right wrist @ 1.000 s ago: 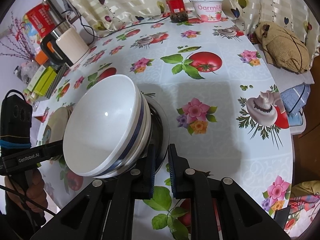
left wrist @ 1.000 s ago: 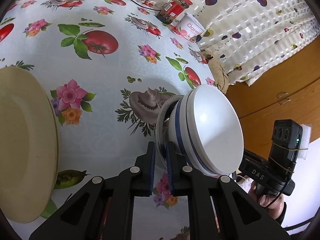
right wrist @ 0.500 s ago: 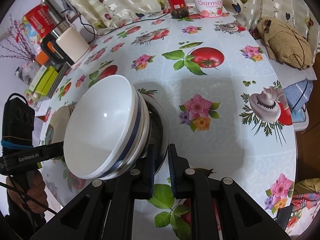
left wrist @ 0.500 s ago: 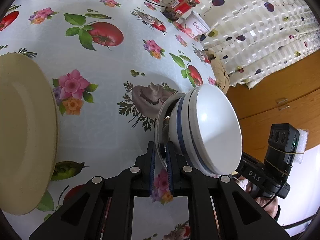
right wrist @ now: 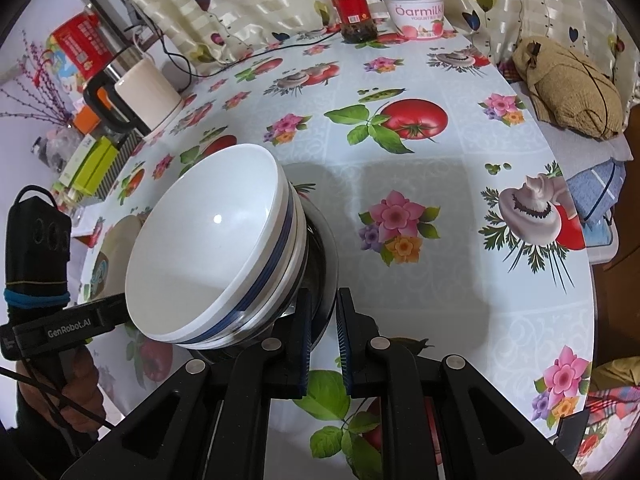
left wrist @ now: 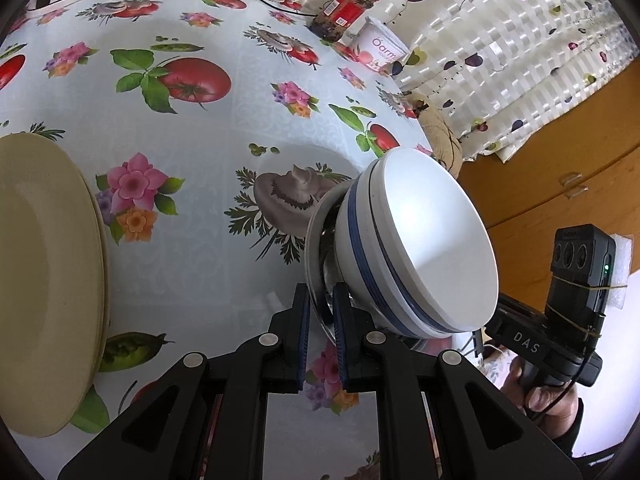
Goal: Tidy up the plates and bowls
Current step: 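Carry the bowl stack with the left gripper toward the beige plates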
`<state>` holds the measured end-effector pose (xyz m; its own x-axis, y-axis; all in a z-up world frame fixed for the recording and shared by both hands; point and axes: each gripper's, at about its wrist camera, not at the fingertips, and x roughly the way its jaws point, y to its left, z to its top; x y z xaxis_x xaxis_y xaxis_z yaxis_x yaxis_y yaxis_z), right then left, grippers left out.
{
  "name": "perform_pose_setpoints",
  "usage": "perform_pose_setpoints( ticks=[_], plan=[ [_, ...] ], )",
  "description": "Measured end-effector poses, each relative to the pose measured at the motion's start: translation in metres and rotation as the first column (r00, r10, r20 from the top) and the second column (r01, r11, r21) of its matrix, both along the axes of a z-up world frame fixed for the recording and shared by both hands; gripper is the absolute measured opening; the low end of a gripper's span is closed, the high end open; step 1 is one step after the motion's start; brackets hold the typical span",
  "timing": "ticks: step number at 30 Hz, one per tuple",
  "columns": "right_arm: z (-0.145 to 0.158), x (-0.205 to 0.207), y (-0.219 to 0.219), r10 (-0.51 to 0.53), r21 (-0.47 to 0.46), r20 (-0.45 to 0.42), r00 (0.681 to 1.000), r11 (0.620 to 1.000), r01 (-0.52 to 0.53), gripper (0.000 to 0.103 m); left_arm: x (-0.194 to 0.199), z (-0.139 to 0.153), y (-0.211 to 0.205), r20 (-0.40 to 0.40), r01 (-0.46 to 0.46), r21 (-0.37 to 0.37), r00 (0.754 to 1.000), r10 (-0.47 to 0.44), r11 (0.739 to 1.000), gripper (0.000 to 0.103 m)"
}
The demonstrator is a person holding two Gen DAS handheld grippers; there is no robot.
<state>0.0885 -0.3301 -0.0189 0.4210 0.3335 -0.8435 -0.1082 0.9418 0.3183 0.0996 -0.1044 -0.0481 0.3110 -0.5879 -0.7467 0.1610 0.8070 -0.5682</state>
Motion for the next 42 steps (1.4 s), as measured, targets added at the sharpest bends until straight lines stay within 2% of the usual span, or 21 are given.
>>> perform_pose_setpoints(
  ticks=[19,42],
  plan=[
    [0.006,-0.005,-0.001,0.004,0.01,0.025,1.0,1.0,-0.004,0.012,-0.003,0.011,-0.005,0.051,0.001,0.062,0.999,-0.004,0.998,0.011],
    [0.028,0.003,0.032,0.067,-0.002,0.062,0.996,0.998,-0.067,0.012,-0.009,0.035,0.029,0.101,-0.073,0.075,0.993,0.065,0.994,0.011]
  ],
)
